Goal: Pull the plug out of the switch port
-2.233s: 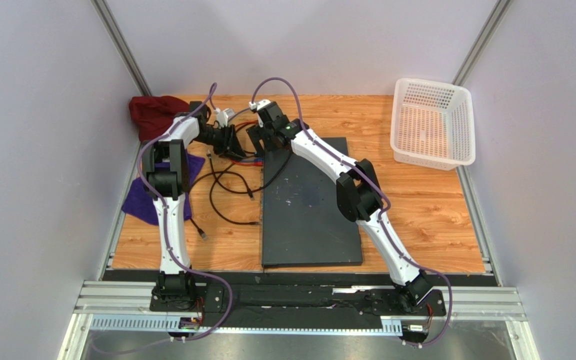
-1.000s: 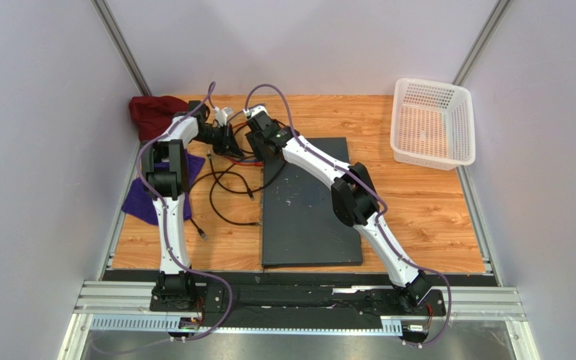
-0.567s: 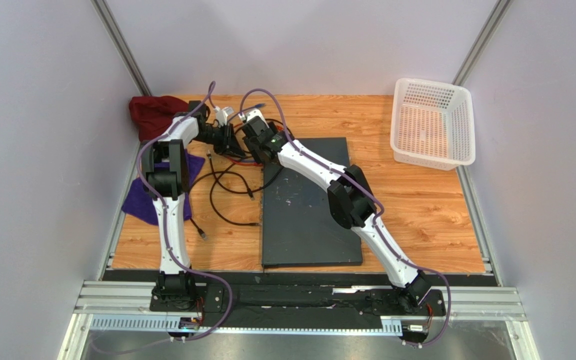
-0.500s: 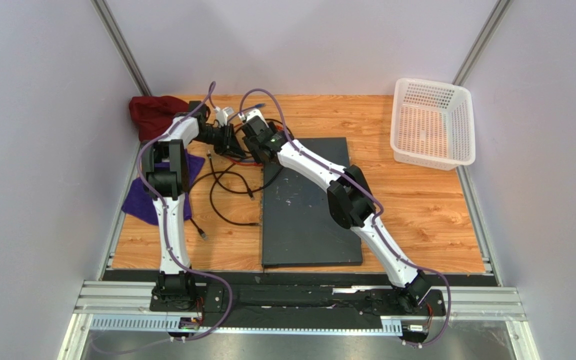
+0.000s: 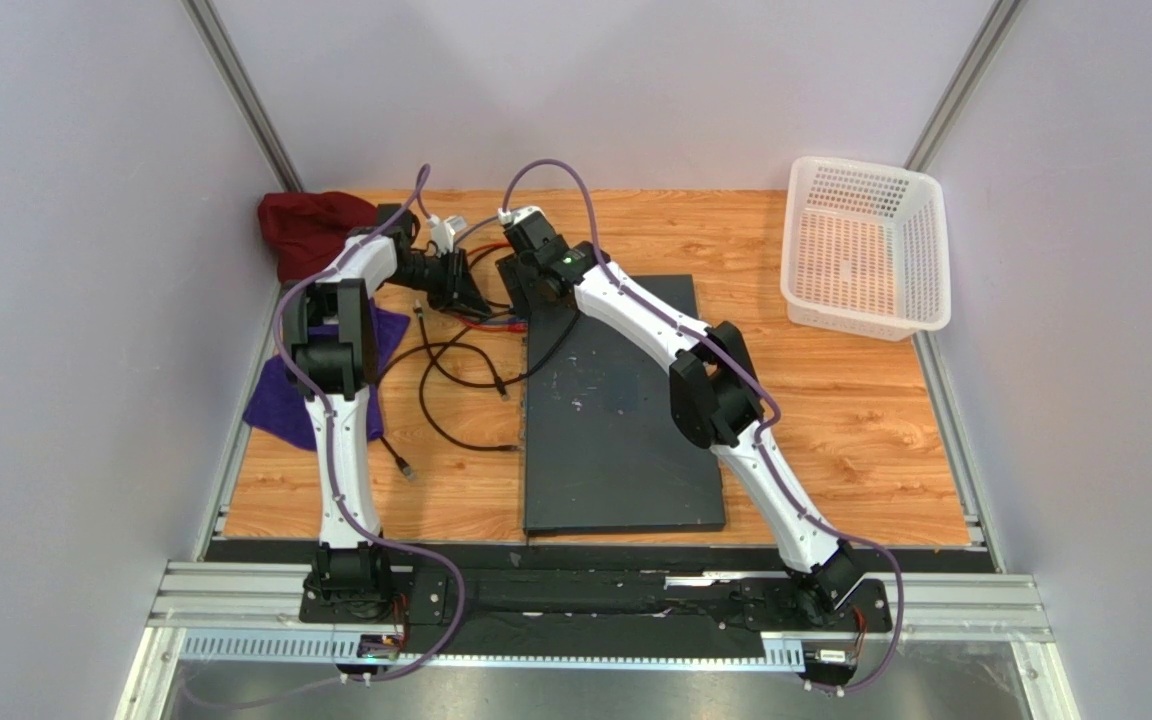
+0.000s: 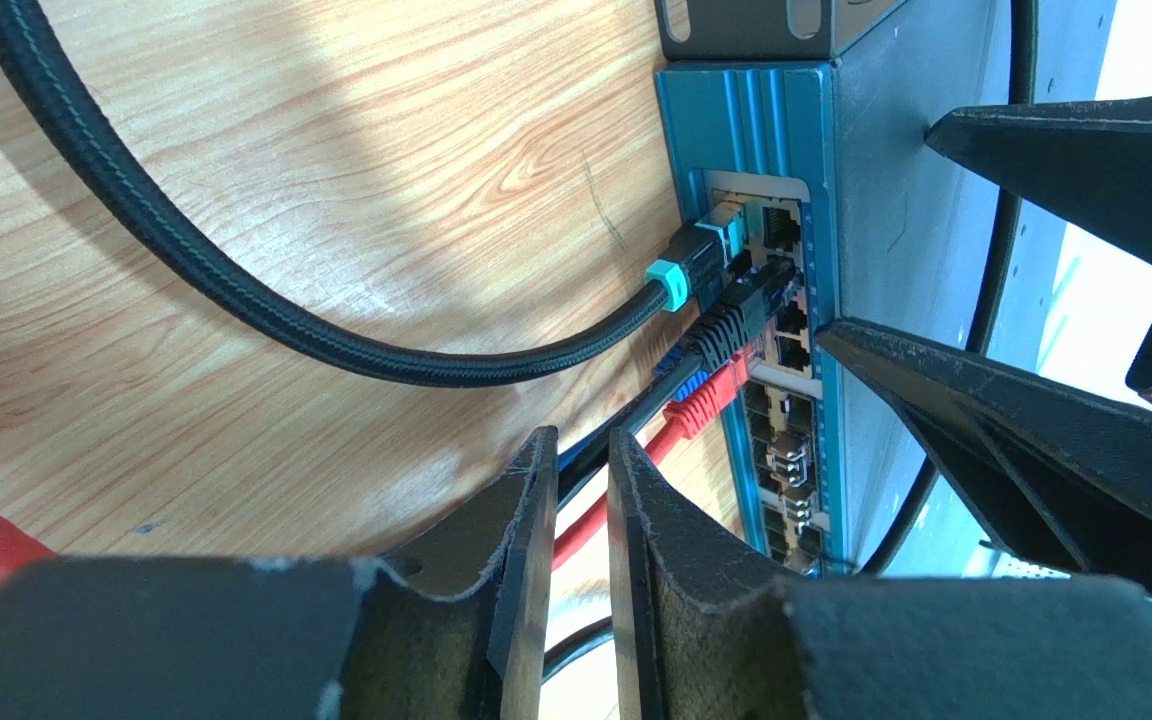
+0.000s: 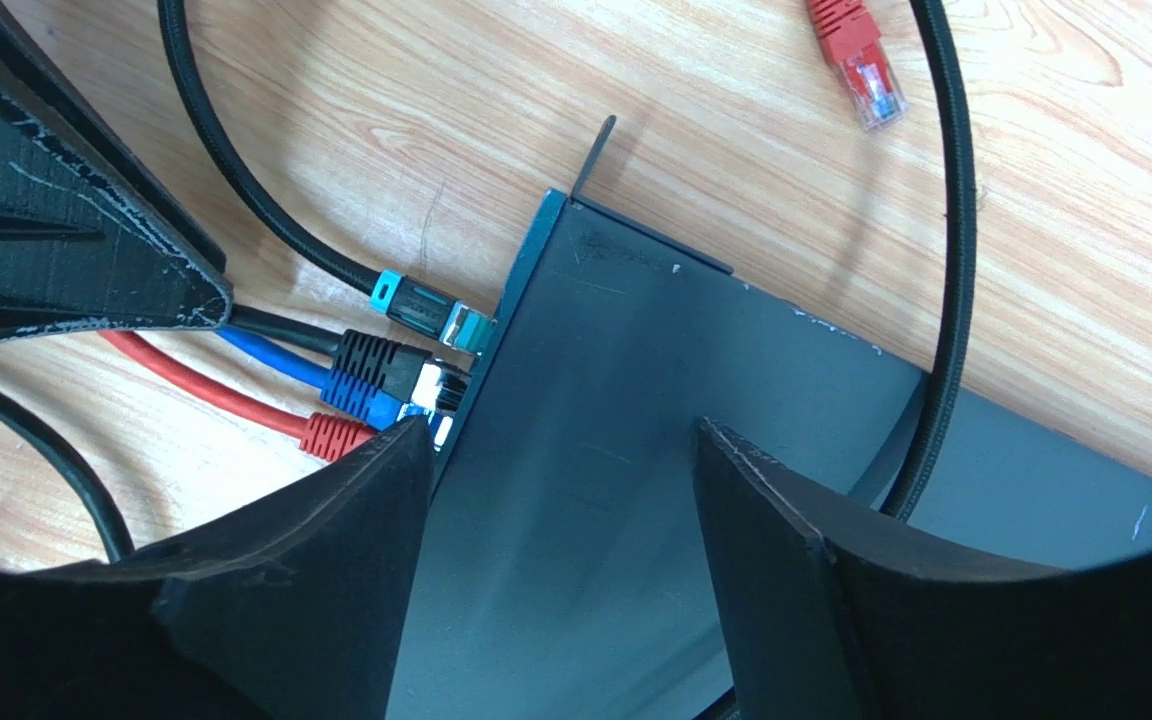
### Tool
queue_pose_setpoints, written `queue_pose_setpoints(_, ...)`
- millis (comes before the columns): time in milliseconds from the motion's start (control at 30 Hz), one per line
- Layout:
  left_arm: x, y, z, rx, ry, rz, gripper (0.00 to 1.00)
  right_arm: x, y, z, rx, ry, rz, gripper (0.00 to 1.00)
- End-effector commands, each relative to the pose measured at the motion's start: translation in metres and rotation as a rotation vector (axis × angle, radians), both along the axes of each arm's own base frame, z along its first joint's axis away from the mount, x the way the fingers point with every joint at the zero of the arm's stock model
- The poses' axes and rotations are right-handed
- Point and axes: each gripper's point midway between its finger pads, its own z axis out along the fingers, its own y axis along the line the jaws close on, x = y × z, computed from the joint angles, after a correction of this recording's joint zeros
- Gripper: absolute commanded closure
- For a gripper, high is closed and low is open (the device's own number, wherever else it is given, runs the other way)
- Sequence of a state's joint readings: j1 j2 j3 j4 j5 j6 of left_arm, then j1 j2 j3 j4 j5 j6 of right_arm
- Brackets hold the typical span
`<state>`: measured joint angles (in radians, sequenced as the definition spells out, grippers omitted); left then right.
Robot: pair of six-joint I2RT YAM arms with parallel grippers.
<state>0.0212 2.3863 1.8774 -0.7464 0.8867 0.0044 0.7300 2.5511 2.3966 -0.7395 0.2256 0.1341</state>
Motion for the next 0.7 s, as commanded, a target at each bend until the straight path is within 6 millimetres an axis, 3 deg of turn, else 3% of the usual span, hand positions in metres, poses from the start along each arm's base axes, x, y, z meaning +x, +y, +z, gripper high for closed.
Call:
queue_pose_setpoints(0,0.003,0.0,0.02,-0.021,-0.041,-0.003,0.73,-0.028,-0.027,-0.043,-0.123,0.146,-0.046,0.32)
queue_pose_setpoints(333,0.004,-0.002,0.021,-0.034,-0.026,0.008,0.73,-0.019,-0.032,-0.046,-0.185,0.078,-0.112,0.4)
queue_pose_setpoints(667,0.001,-0.003,0.026,-0.055,-0.021,0.007,0.73,-0.016,-0.045,-0.069,-0.28,0.057,-0.14,0.45)
